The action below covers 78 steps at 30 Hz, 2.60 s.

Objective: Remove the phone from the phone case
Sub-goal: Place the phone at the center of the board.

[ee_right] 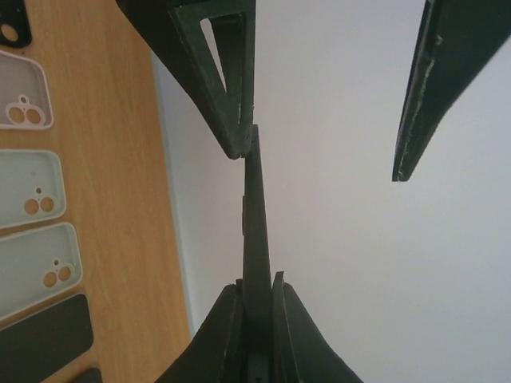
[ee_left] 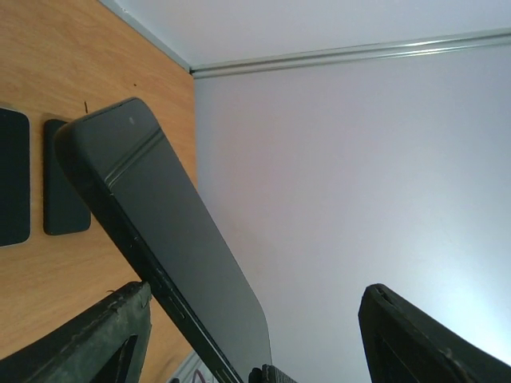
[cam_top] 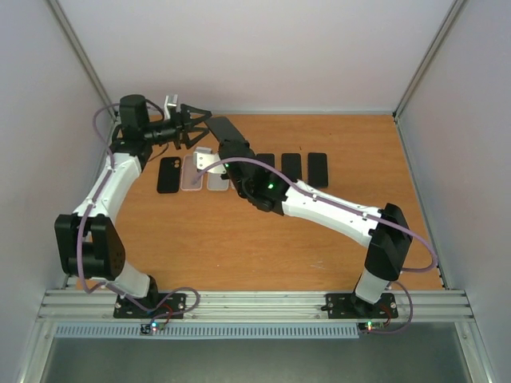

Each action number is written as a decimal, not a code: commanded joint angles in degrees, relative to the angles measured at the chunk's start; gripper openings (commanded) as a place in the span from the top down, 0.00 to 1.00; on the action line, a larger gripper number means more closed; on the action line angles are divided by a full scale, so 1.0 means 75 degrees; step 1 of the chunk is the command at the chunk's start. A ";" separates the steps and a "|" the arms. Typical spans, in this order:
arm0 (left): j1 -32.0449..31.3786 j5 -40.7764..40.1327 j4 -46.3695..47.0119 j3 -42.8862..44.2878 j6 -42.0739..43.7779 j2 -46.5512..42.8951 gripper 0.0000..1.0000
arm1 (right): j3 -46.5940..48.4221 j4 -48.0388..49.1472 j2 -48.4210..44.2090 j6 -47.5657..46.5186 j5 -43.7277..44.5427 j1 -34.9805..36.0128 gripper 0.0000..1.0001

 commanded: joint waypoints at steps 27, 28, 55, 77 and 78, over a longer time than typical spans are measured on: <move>-0.0113 -0.0132 0.0871 -0.0541 -0.0615 0.0090 0.82 | -0.1457 0.4836 0.0084 -0.2497 0.0406 0.0356 0.93; -0.0104 -0.0137 0.0874 -0.0534 -0.0611 0.0086 0.85 | -0.1490 0.4806 0.0063 -0.2475 0.0412 0.0356 0.91; -0.0217 0.0135 0.1038 0.0345 0.2435 -0.0058 1.00 | 0.1510 -0.6474 -0.1146 0.6623 -0.7887 -0.3208 0.01; -0.1992 0.0381 0.3058 -0.0073 0.2112 -0.0320 1.00 | -0.0321 -0.2076 -0.1065 1.3066 -1.3986 -0.5606 0.22; -0.2027 0.0393 0.3157 -0.0086 0.1996 -0.0320 1.00 | -0.0322 -0.1996 -0.1046 1.3174 -1.3986 -0.5606 0.25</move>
